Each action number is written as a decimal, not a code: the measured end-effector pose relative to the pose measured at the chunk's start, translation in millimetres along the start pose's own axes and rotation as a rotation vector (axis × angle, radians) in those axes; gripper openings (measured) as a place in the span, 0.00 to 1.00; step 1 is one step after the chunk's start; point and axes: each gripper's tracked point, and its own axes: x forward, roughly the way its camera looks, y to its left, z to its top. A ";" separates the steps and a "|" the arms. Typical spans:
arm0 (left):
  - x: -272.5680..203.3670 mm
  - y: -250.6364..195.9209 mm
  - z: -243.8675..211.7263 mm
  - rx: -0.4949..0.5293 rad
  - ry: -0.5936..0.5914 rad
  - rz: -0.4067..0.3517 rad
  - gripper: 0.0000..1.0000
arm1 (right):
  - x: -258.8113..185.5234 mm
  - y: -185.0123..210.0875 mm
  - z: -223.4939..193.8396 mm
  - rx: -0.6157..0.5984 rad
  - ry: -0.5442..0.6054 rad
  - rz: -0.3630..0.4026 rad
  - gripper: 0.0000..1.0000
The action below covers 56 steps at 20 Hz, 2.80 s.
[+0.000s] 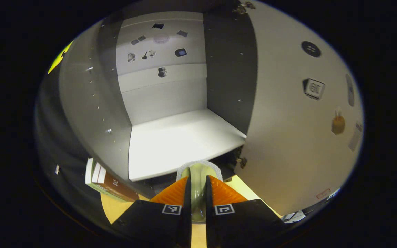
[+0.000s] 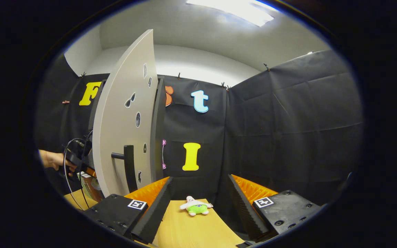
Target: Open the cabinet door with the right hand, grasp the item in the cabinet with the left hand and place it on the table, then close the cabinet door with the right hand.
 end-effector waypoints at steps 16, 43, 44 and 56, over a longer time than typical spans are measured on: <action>20.1 -62.6 -224.9 -0.097 0.119 0.037 0.20 | 2.0 0.0 3.8 0.007 -0.008 0.000 0.96; 95.2 -74.9 -306.1 -0.045 0.139 0.084 0.97 | 10.8 -10.4 -4.2 -0.027 0.010 -0.009 0.97; 95.0 -74.9 -305.4 -0.051 0.135 0.083 0.97 | 9.6 -10.8 -3.5 -0.028 0.010 -0.008 0.97; 8.3 -55.9 -235.4 -0.081 -0.040 0.103 0.97 | 12.7 5.0 -6.3 0.034 0.037 0.046 0.96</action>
